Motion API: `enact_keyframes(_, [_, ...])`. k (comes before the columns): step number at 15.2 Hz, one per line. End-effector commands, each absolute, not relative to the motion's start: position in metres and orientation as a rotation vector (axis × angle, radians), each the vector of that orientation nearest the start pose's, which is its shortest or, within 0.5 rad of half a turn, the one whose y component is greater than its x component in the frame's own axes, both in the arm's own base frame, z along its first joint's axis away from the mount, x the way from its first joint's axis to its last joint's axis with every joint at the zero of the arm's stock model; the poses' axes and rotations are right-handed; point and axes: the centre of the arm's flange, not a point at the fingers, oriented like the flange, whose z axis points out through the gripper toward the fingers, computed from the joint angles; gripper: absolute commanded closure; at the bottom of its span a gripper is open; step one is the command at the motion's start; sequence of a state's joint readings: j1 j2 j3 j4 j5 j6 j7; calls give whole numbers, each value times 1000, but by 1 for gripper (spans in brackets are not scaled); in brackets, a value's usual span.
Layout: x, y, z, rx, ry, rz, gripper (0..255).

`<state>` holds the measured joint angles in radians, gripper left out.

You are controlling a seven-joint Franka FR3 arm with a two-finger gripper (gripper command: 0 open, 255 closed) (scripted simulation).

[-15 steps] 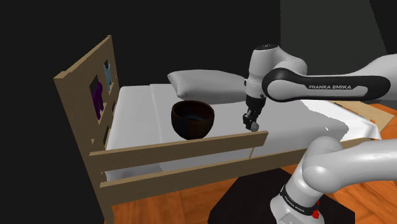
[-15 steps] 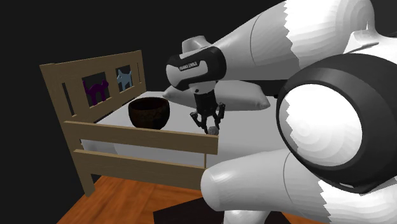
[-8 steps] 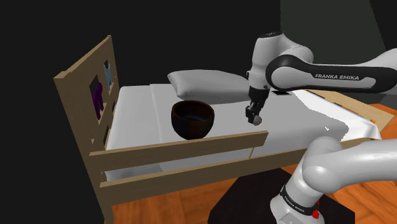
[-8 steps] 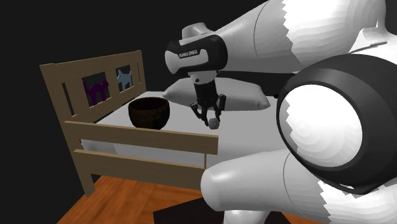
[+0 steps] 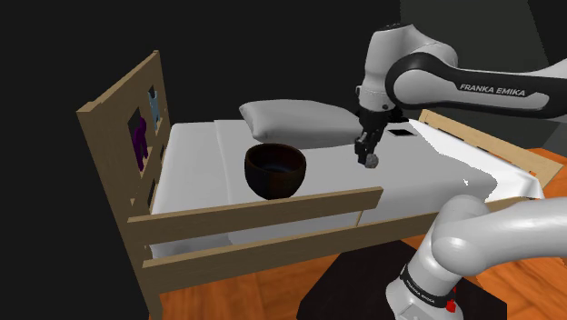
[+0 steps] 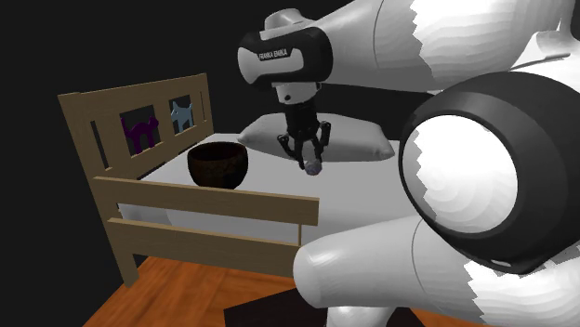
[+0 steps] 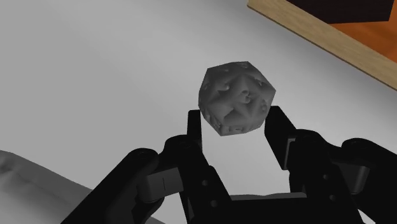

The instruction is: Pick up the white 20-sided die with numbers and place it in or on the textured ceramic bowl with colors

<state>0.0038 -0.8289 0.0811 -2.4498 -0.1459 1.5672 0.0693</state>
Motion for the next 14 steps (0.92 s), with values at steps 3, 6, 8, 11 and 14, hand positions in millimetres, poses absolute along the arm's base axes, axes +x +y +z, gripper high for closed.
enact_keyframes(3, [293, 15, 580, -3350, 15, 72, 255])
enact_keyframes(6, [293, 15, 596, -3350, 15, 72, 255])
enact_keyframes(8, [293, 15, 606, -3350, 15, 72, 255])
enact_keyframes(11, [293, 15, 622, -3350, 15, 72, 255])
enact_keyframes(14, [293, 15, 638, -3350, 15, 72, 255])
